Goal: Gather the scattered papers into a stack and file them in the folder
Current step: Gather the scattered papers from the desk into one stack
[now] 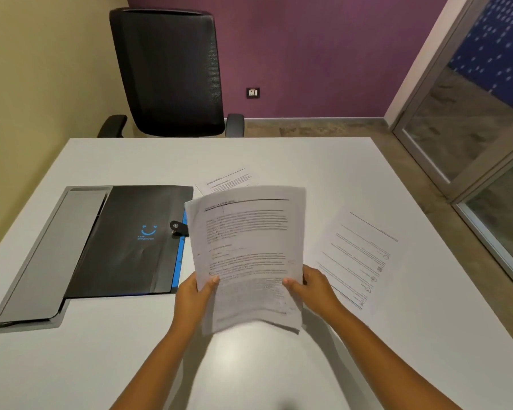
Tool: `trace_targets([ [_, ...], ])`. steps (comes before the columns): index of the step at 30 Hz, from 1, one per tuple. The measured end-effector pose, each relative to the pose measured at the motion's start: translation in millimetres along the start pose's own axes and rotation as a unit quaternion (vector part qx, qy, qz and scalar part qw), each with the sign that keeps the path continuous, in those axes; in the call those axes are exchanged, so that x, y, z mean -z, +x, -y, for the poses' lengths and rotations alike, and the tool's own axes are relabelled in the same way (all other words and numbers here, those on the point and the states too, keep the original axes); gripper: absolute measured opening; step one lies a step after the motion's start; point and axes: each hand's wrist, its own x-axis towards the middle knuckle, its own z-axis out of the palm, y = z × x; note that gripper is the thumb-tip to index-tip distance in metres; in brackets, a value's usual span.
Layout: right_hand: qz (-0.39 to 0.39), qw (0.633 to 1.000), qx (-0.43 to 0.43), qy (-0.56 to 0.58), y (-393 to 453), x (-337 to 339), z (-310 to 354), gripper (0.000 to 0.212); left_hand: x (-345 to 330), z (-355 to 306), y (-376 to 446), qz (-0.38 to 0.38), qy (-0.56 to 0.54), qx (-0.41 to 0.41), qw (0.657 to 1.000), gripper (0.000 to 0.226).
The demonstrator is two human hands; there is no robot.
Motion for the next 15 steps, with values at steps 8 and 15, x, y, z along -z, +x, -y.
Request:
trace_targets([
  [8,0.051,0.997,-0.037,-0.052,-4.2,-34.3,-25.4,0.032,2.6,46.5,-18.6,0.013,-0.046,0.147,0.988,0.007],
  [15,-0.013,0.981,0.023,-0.193,14.7,-35.4,-24.4,0.028,7.4,56.9,-18.9,-0.002,-0.076,0.169,0.983,0.008],
])
